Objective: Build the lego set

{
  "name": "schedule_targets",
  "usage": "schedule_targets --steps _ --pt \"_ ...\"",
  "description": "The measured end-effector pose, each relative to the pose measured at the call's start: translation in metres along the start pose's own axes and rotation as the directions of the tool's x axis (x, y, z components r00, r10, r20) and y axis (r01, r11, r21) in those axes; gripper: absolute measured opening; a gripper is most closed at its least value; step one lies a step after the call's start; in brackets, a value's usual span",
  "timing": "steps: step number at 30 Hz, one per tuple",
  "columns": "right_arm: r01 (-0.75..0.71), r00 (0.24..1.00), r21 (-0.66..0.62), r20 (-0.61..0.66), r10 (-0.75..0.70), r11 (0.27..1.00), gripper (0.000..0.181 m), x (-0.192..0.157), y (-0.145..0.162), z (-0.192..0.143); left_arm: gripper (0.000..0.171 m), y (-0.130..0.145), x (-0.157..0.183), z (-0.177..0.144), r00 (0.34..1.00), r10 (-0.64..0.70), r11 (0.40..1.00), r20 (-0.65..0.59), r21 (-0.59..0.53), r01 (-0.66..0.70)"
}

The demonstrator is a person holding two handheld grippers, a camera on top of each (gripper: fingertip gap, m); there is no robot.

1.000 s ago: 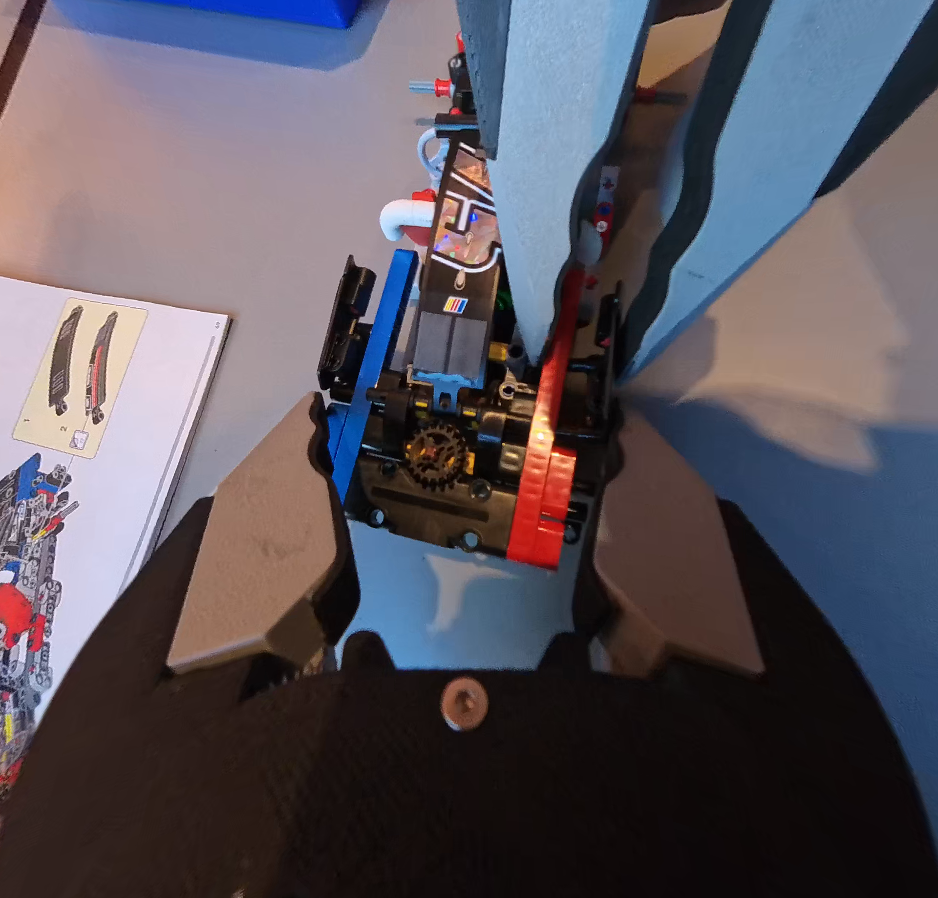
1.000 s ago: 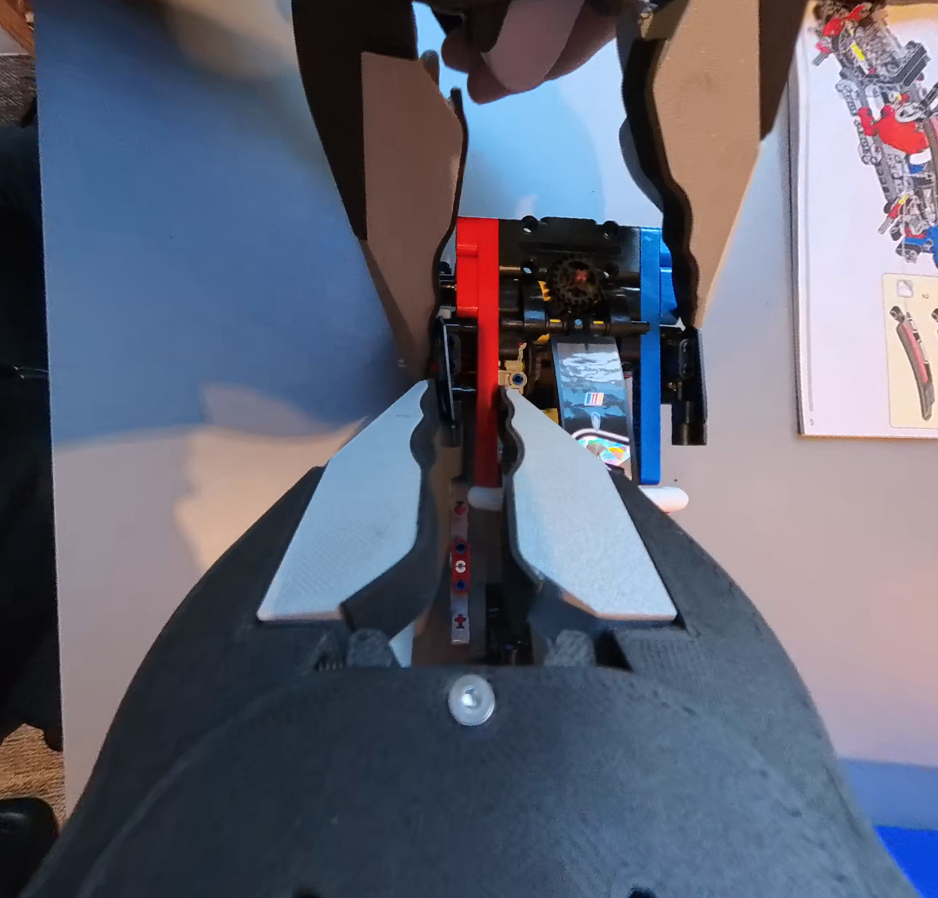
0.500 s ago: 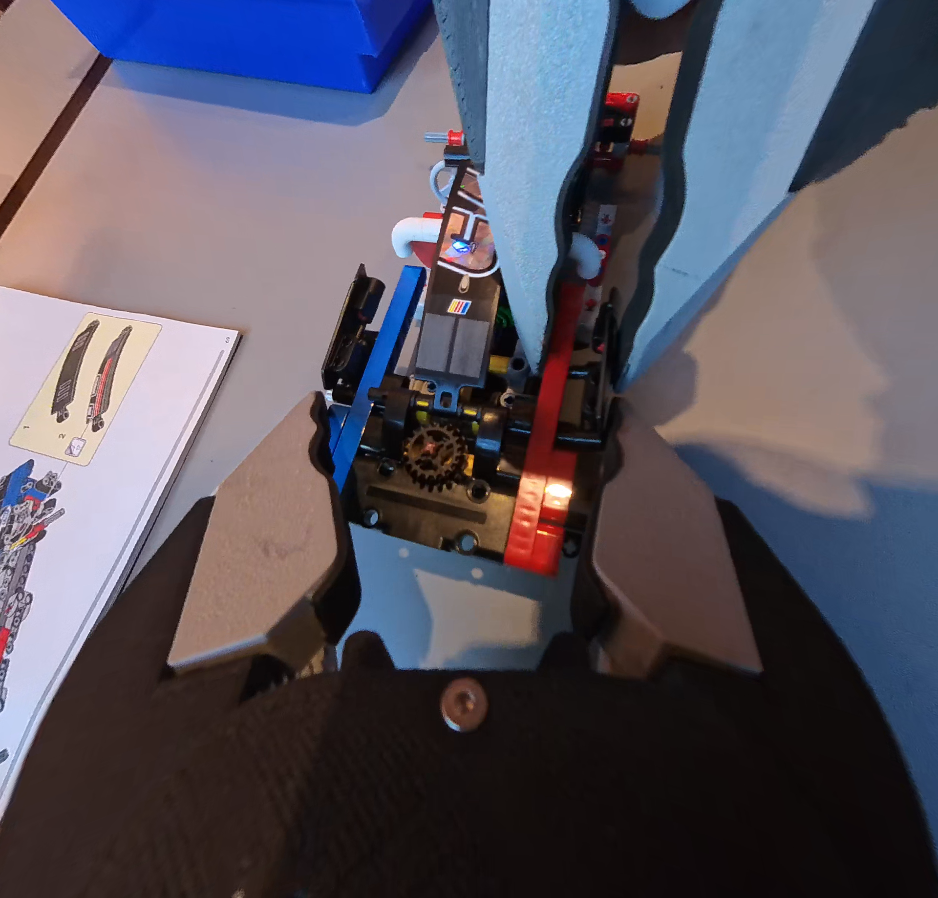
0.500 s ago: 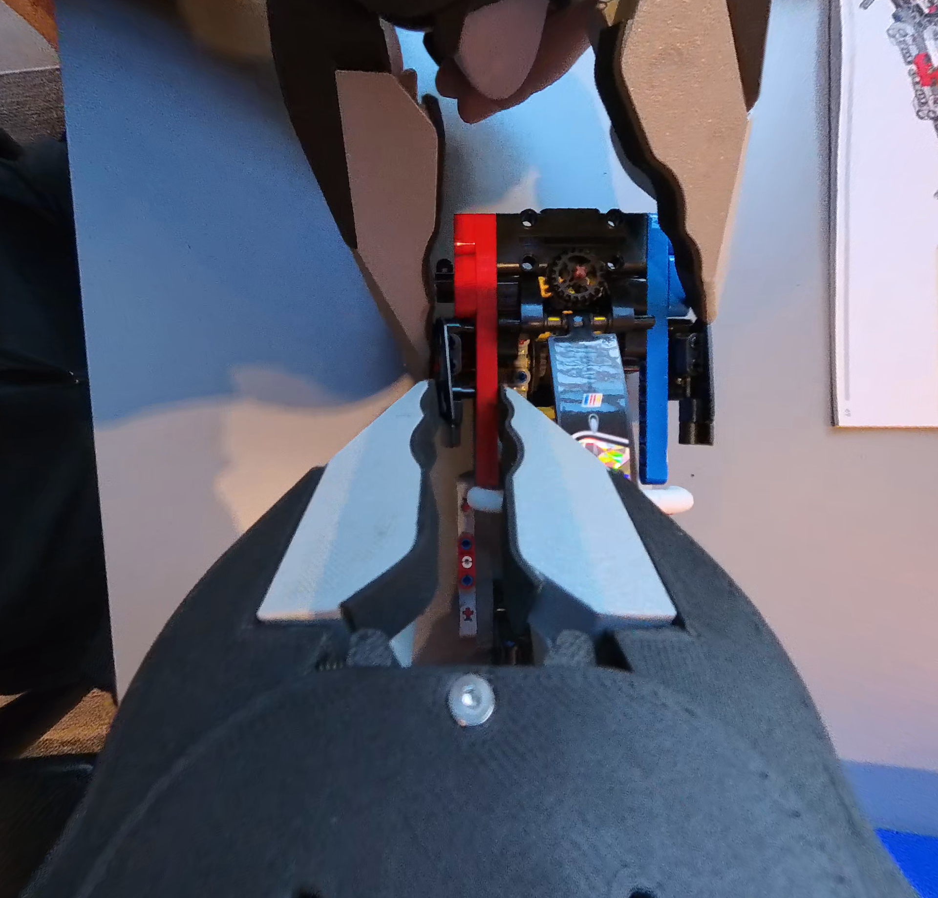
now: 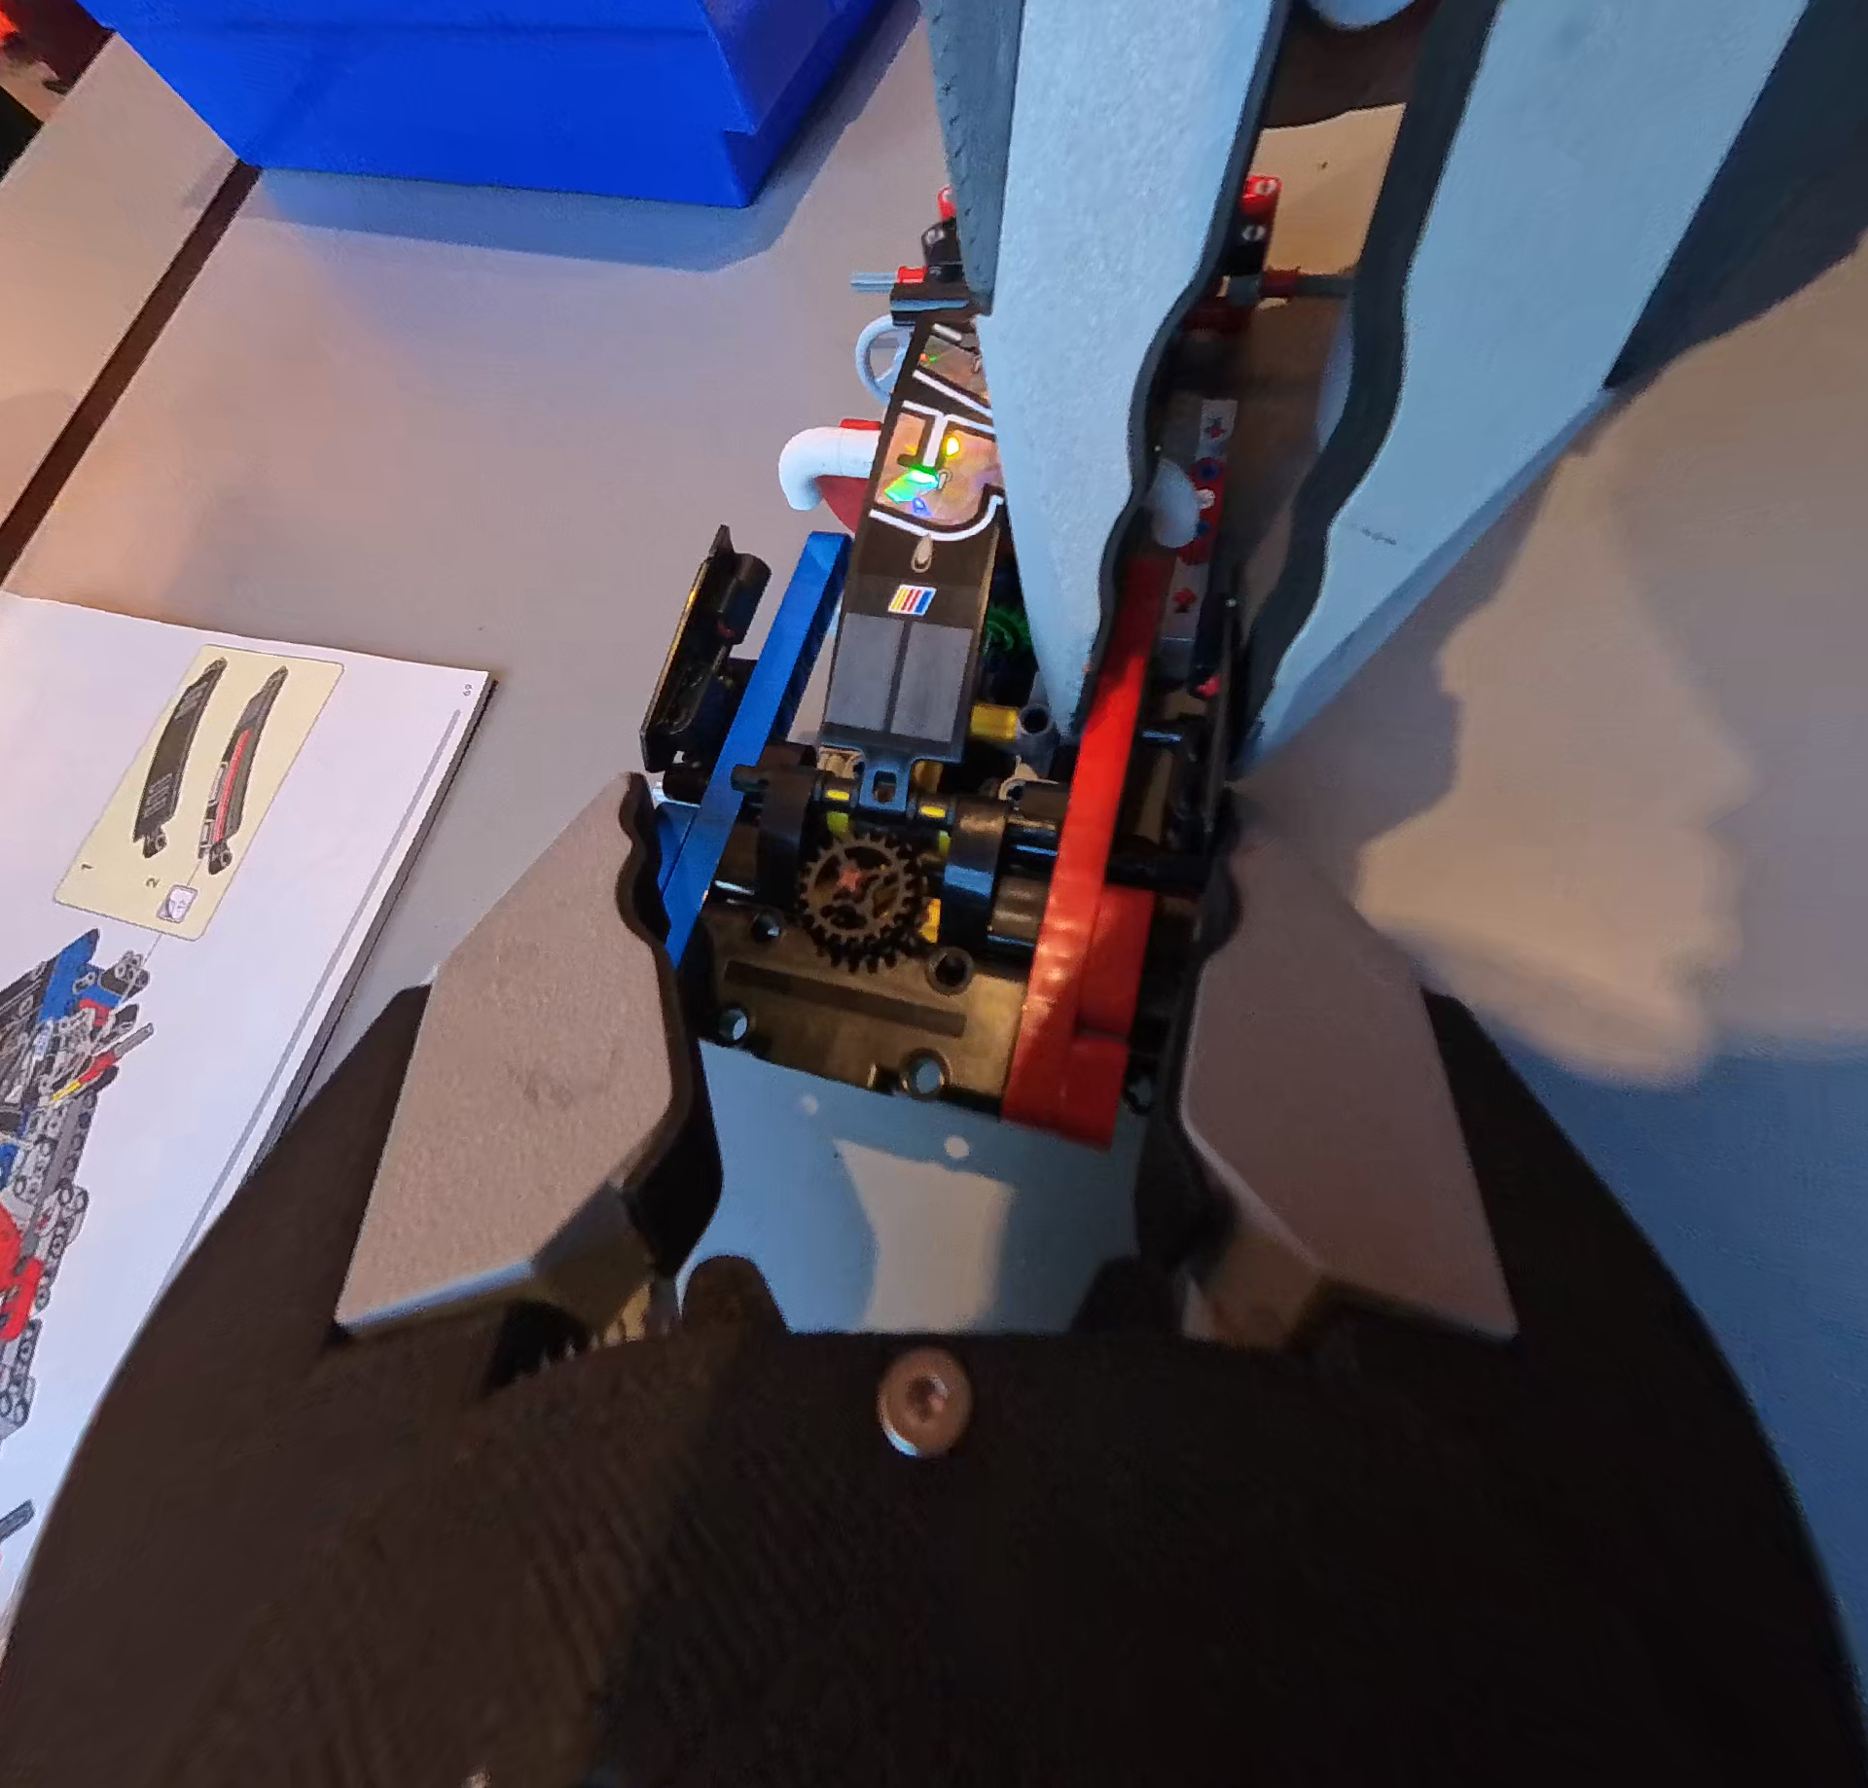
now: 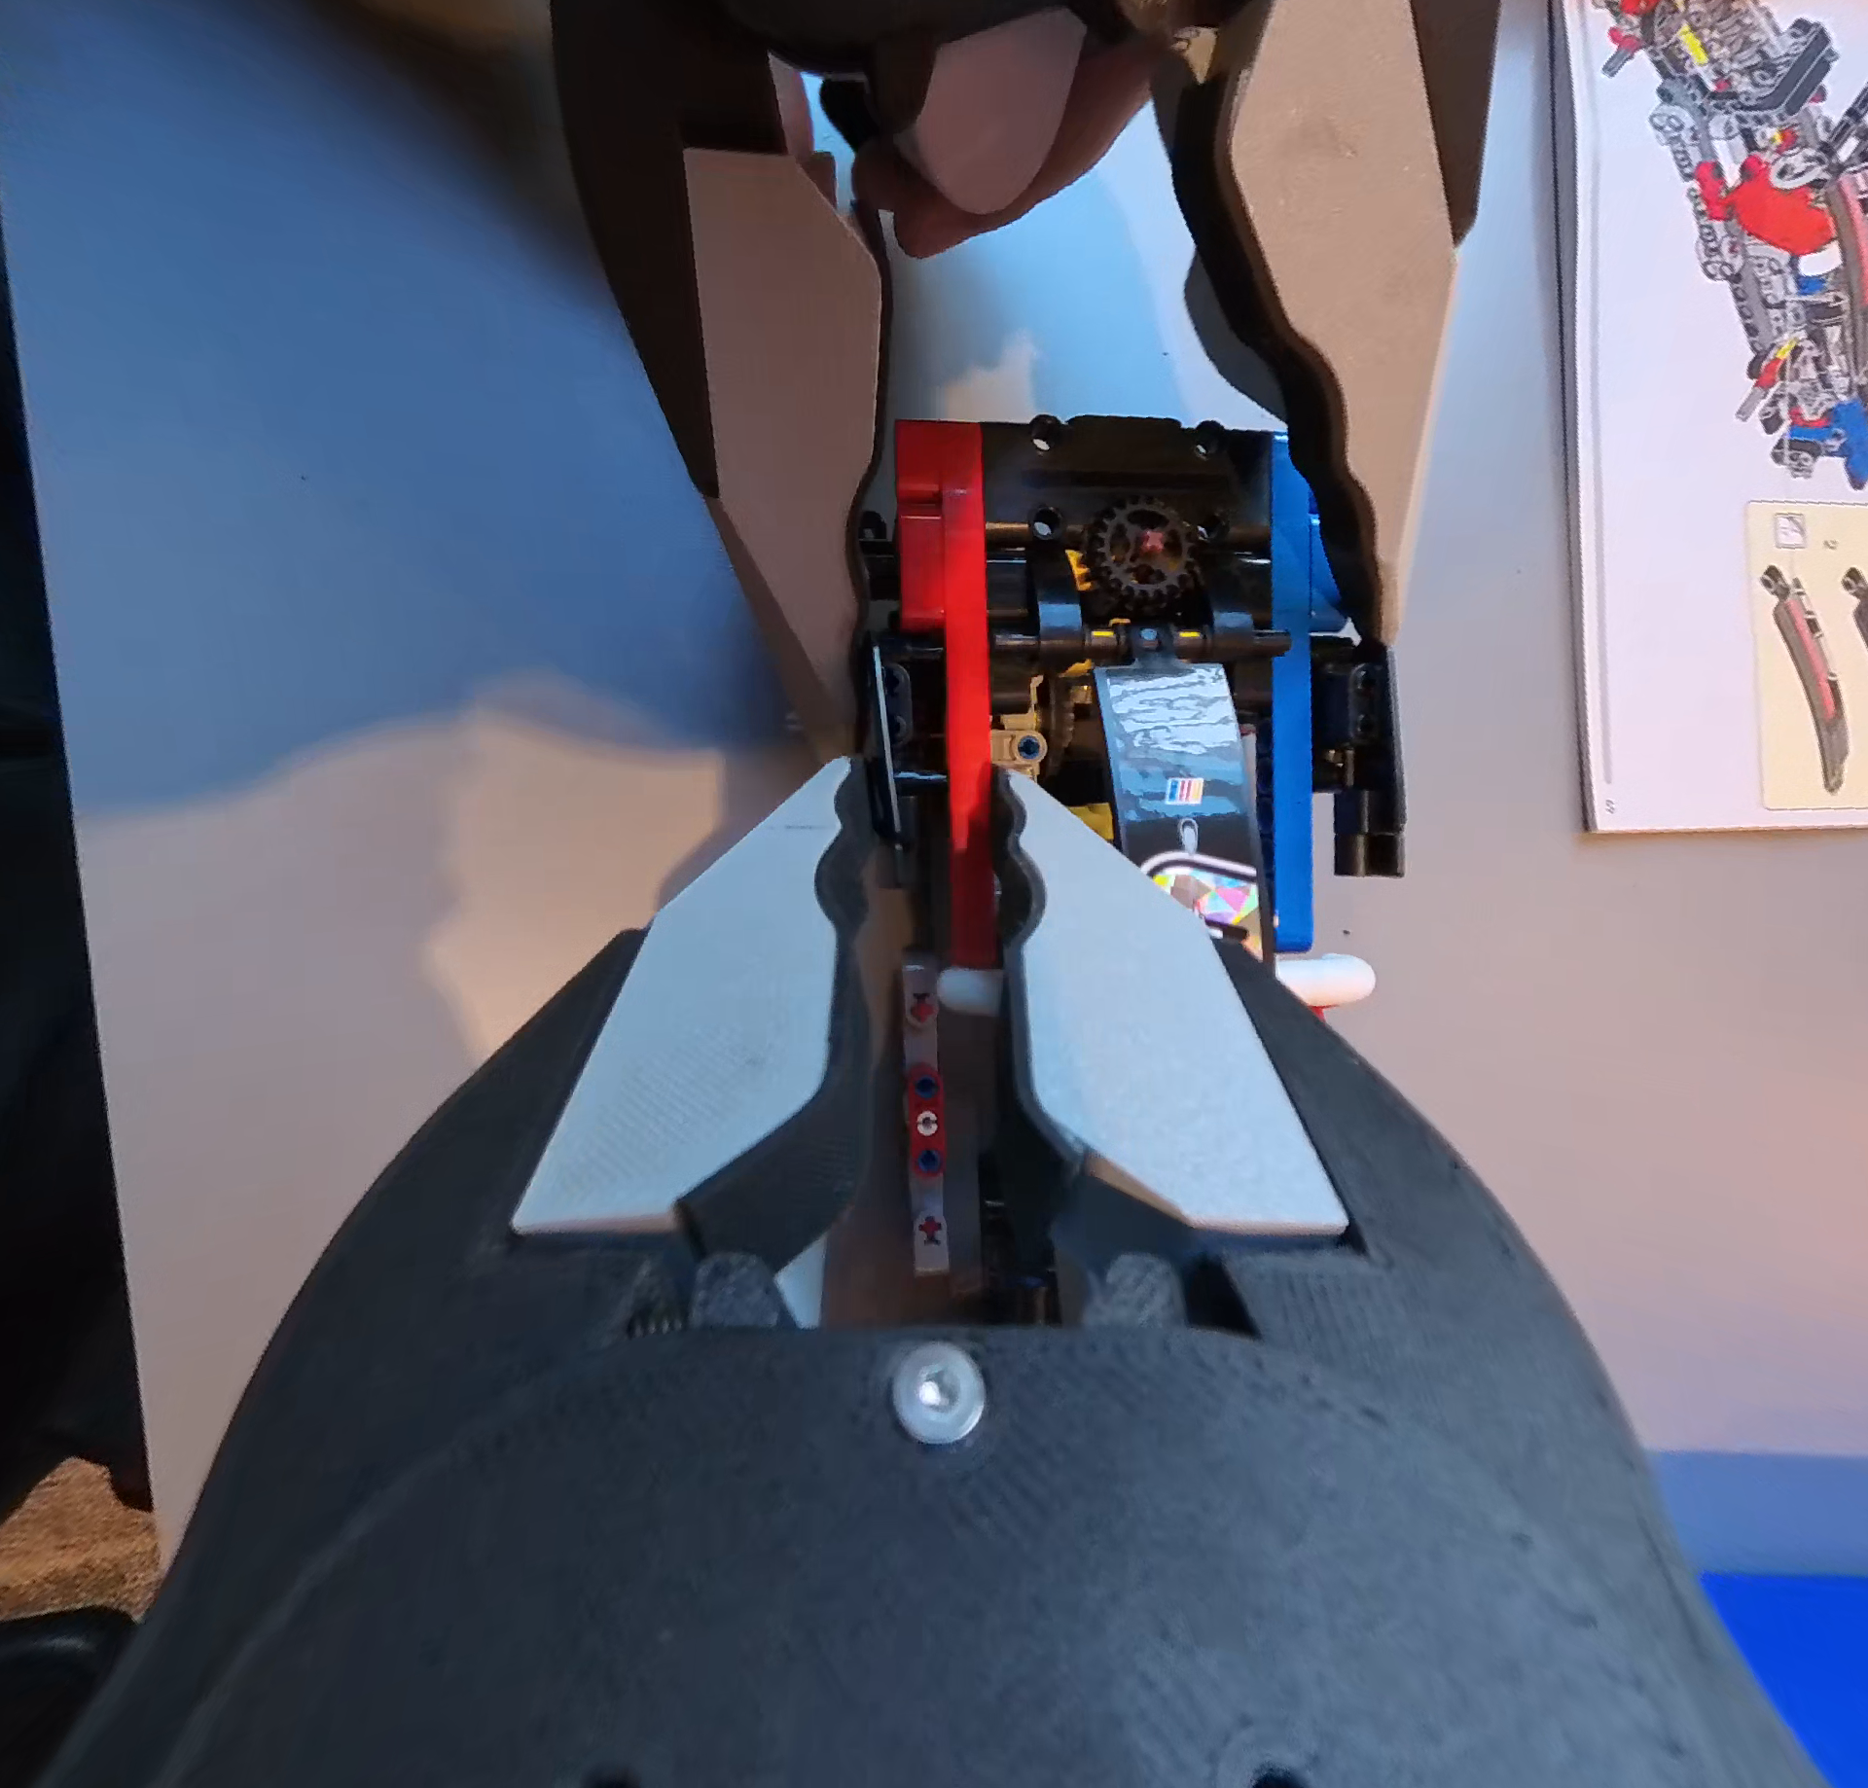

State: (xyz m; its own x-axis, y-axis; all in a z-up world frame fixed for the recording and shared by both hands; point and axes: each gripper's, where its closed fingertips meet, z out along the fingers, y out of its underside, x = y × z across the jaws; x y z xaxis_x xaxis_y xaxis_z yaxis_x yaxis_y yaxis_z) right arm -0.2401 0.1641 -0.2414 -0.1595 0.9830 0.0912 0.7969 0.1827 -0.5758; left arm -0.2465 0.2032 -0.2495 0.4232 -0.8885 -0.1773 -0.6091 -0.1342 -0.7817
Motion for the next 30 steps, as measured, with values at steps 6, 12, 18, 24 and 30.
schedule_targets --steps 6,12,18,24,30 --pt "-0.029 0.999 -0.001 0.046 0.029 1.0 0.02 -0.0003 -0.001 -0.0009 0.104 -0.0001 -0.0001 -0.0007 1.0 -0.009 1.0 -0.002 -0.011 0.009" --pt "-0.058 0.997 0.016 0.057 0.057 0.998 0.019 -0.0002 -0.0014 -0.0013 0.104 0.0 -0.0001 -0.0008 1.0 -0.01 1.0 -0.002 -0.014 0.01" --pt "-0.072 0.997 0.058 0.041 0.07 0.996 0.019 0.0001 -0.0028 -0.0017 0.103 0.0003 -0.0002 -0.0011 1.0 0.002 0.999 -0.011 -0.035 -0.003" --pt "-0.075 0.997 0.089 0.019 0.074 0.993 0.019 0.0009 -0.0038 -0.0017 0.099 0.0001 -0.0014 -0.0017 1.0 -0.002 0.999 -0.025 -0.035 0.001" --pt "-0.026 0.999 0.066 -0.043 0.029 0.997 0.015 0.0036 -0.0022 -0.0002 0.096 0.0006 -0.0036 -0.0007 1.0 0.008 0.999 0.001 -0.035 -0.008"
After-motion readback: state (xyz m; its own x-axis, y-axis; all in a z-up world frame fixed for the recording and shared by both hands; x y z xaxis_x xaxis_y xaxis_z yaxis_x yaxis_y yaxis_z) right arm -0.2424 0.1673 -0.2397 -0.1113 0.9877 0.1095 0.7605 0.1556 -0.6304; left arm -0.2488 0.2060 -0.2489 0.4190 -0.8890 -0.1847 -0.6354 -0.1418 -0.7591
